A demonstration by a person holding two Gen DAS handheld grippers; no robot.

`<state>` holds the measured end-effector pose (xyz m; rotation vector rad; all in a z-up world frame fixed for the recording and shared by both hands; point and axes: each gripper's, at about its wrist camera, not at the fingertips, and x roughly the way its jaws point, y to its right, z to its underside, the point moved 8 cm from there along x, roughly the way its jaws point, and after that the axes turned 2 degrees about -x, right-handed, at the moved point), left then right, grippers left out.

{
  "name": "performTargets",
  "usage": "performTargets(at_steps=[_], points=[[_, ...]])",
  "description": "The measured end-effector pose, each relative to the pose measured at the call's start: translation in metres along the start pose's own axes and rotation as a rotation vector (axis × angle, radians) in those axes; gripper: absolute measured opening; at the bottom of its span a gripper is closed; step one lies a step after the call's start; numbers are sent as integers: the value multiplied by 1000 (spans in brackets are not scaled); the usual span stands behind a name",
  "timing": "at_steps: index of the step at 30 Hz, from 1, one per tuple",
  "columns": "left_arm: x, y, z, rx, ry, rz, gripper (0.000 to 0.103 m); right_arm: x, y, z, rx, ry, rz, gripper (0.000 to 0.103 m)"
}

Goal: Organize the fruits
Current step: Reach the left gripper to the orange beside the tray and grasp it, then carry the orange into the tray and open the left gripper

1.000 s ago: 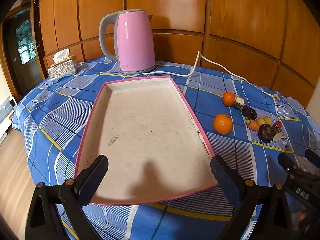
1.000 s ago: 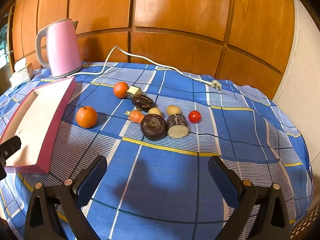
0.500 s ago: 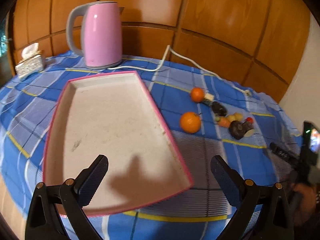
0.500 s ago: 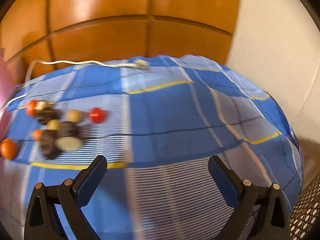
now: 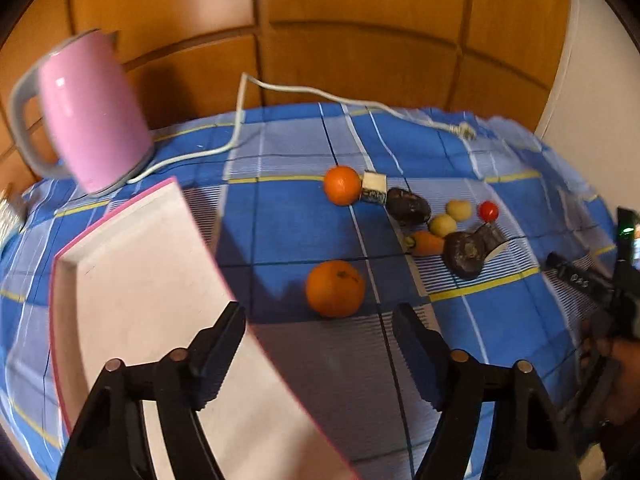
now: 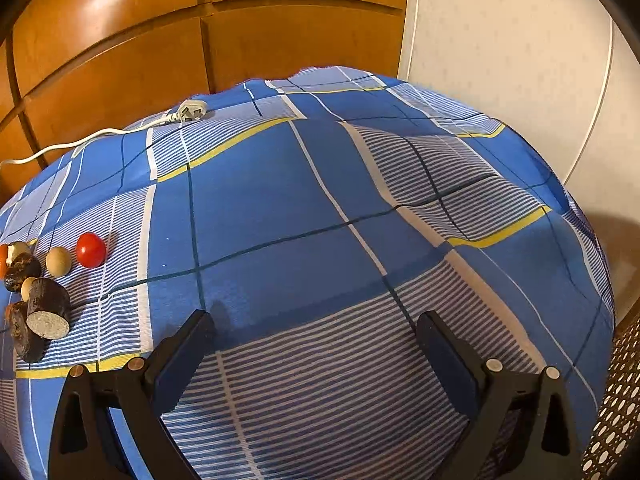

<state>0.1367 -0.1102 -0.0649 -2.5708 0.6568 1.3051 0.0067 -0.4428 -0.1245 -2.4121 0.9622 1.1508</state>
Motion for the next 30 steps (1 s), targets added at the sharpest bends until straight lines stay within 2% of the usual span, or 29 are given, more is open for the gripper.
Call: performTargets(at_steps=[7, 9, 10, 13, 19, 25, 28, 30], points=[[38, 12, -10, 80, -67, -16, 66, 1, 1, 0, 6, 8, 0, 103], [50, 14, -9, 96, -99, -10, 46, 1, 1, 0, 8, 10, -1, 103], [55, 15, -8, 99, -114, -3, 42, 1, 1, -1, 8, 10, -2, 103], [58, 14, -7, 90, -101, 9, 41, 1, 1, -1, 11, 14, -2, 103], [36, 6, -12, -10, -25, 51, 40, 0, 1, -1, 8, 20, 3, 103], [-14, -23, -9, -193, 85, 83, 40, 0, 1, -1, 6, 20, 5, 103], [-32, -50, -2, -284, 115, 64, 40, 0, 2, -1, 4, 20, 6, 103], [-35, -73, 5, -342, 116, 25, 40, 0, 2, -1, 3, 20, 7, 103]])
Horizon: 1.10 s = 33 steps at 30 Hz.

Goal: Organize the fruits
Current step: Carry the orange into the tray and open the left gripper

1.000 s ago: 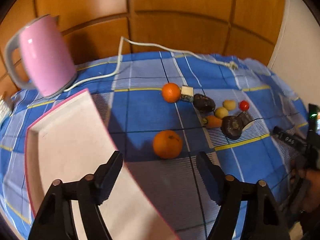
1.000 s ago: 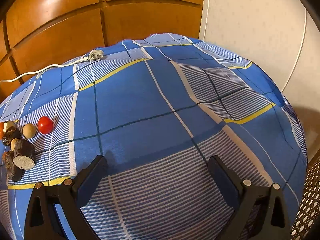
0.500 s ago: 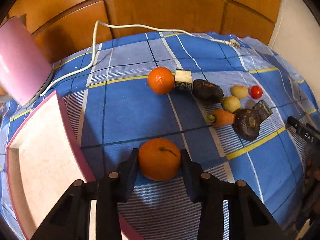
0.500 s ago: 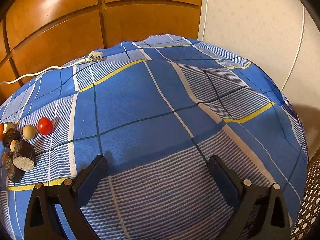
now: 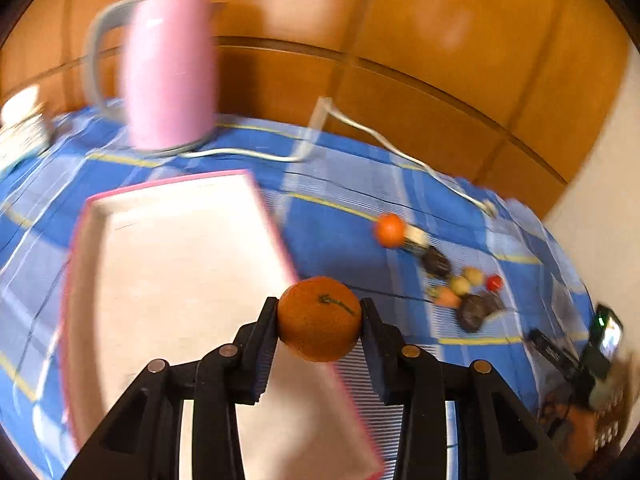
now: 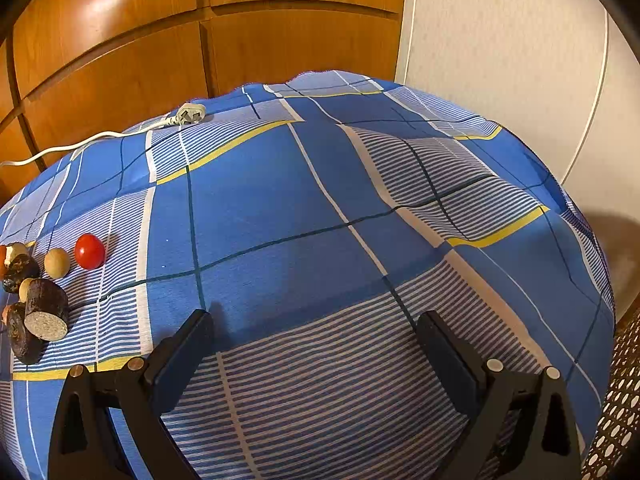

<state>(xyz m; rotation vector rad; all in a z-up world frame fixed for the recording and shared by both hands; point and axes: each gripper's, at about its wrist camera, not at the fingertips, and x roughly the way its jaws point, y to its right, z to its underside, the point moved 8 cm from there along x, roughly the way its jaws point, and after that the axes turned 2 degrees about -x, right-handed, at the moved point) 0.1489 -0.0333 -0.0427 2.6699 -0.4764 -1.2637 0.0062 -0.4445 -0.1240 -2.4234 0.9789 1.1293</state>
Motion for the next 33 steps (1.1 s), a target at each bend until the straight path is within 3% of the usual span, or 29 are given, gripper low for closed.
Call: performTargets(at_steps=[4, 8, 12, 19, 26, 33], points=[[8, -51, 0, -100, -34, -109, 40, 0, 0, 0, -2, -1, 2, 103], [15, -82, 1, -89, -21, -231, 40, 0, 0, 0, -2, -1, 2, 103], [19, -102, 5, -85, -15, -299, 41, 0, 1, 0, -3, -1, 2, 103], [8, -111, 15, -93, 6, -309, 49, 0, 1, 0, -3, -2, 2, 103], [-19, -114, 6, -153, 119, -342, 81, 0, 2, 1, 2, -2, -4, 103], [-34, -118, 10, -161, 148, -336, 81, 0, 3, 1, 3, -3, -6, 103]])
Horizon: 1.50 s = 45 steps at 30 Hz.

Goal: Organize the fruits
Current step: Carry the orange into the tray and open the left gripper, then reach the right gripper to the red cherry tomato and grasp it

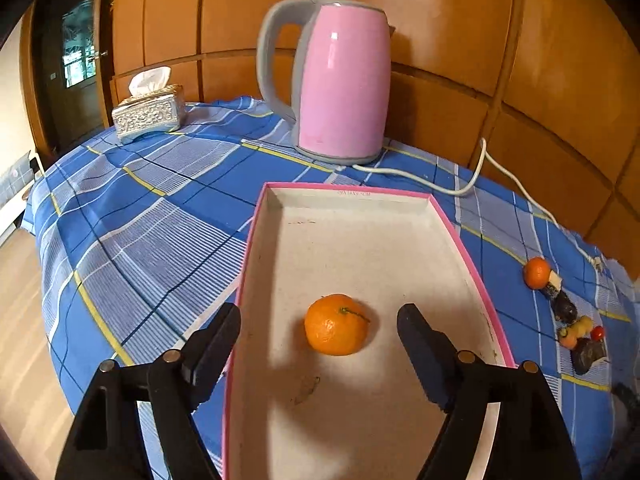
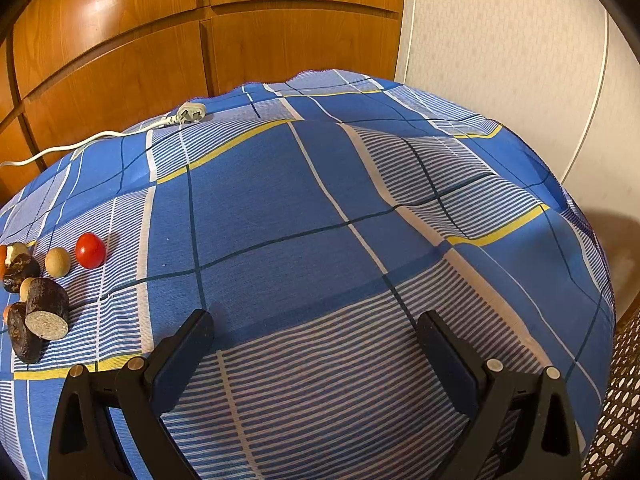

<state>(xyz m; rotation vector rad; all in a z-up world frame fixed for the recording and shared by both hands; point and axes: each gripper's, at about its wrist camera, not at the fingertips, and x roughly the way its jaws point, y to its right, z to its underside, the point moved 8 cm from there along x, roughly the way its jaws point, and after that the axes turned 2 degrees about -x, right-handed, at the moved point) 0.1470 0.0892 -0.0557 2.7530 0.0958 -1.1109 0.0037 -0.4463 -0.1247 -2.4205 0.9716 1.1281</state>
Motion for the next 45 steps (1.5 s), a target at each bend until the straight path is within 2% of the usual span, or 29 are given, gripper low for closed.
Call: performTargets(at_steps=[4, 8, 14, 23, 30, 32, 34, 35, 36, 38, 42, 45], points=[[-15, -4, 1, -2, 35, -4, 82, 0, -1, 0, 0, 0, 0, 103], [-18, -3, 7, 11, 35, 10, 85, 0, 0, 0, 1, 0, 0, 103], [-30, -17, 6, -50, 55, -8, 86, 0, 0, -1, 1, 0, -1, 103], [-48, -22, 53, -61, 52, -29, 92, 1, -1, 0, 5, -1, -5, 103], [-44, -12, 68, -35, 20, -17, 96, -1, -2, 0, 4, -13, -12, 102], [-43, -10, 70, -33, 14, -14, 97, -3, -4, 1, 5, -24, -24, 96], [-42, -10, 72, -34, 6, -14, 97, -8, -8, -1, -1, -39, -44, 78], [-41, -10, 73, -36, 3, -12, 97, -10, -13, -3, -2, -43, -68, 60], [-41, -10, 73, -40, 3, -9, 97, -14, -23, -8, 2, -56, -132, 48], [-42, -10, 72, -42, 6, -8, 97, -20, -38, -15, 1, -69, -208, 47], [-42, -10, 73, -43, 7, -8, 97, -32, -88, -38, -80, -39, -323, 46], [-41, -10, 74, -46, 3, -9, 97, -28, -118, -48, -131, -51, -370, 46]])
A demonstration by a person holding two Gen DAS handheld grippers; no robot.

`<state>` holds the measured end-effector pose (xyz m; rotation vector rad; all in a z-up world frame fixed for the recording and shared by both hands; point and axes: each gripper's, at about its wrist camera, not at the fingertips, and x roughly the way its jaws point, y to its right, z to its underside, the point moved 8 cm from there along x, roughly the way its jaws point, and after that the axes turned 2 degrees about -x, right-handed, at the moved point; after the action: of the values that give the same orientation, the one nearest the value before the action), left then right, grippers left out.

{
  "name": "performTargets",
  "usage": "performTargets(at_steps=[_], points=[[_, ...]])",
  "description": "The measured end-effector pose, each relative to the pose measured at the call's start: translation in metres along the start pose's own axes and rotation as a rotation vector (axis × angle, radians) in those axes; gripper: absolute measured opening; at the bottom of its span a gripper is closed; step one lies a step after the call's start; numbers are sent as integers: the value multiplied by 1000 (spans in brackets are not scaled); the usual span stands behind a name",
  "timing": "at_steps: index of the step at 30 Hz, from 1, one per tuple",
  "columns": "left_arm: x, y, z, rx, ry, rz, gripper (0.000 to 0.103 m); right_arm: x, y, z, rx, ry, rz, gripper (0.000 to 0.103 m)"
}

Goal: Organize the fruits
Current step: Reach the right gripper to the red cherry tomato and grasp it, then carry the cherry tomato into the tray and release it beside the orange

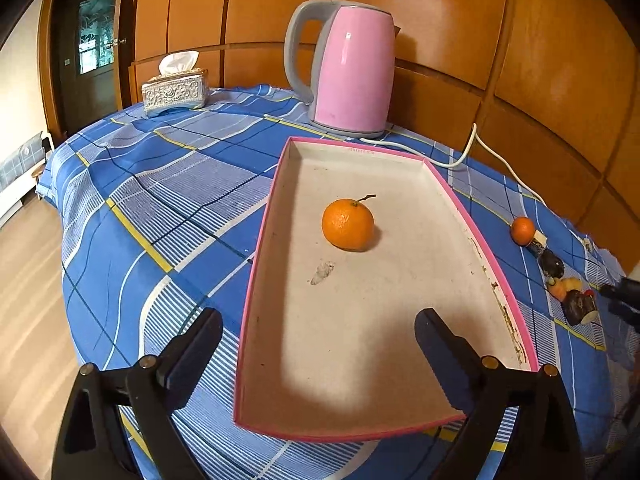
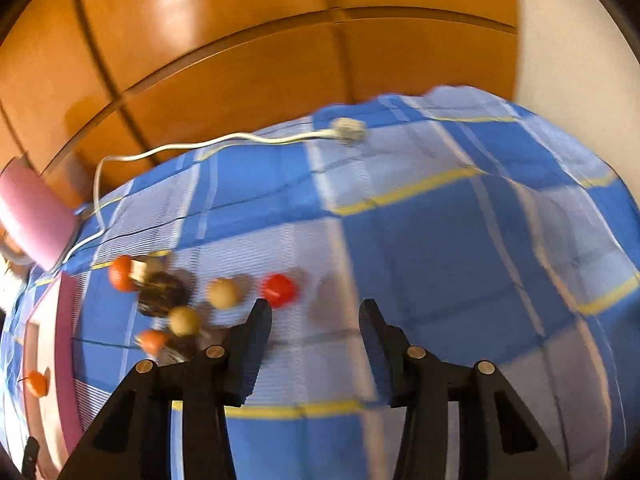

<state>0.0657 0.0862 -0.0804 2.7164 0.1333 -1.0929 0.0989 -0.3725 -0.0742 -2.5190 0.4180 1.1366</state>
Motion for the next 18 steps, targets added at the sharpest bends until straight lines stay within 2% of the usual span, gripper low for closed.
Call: performTargets(at_steps=[4, 6, 9, 11, 14, 16, 18], points=[[1, -2, 1, -9, -3, -6, 98, 26, -16, -6, -59, -58, 38, 46], [2, -4, 1, -15, -5, -11, 98, 41, -21, -4, -76, -105, 36, 26], [3, -8, 2, -32, -11, -16, 98, 48, -21, 0, -82, -127, 18, 26], [4, -10, 2, -46, -13, -19, 98, 43, -22, 0, -89, -110, 22, 26], [6, -13, 3, -61, -18, -24, 98, 16, -27, -6, -91, -23, 4, 26], [7, -14, 4, -65, -25, -24, 98, -7, -38, -9, -118, 38, -25, 26], [8, -15, 5, -70, -32, -24, 98, -27, -59, -7, -161, 73, -90, 26]])
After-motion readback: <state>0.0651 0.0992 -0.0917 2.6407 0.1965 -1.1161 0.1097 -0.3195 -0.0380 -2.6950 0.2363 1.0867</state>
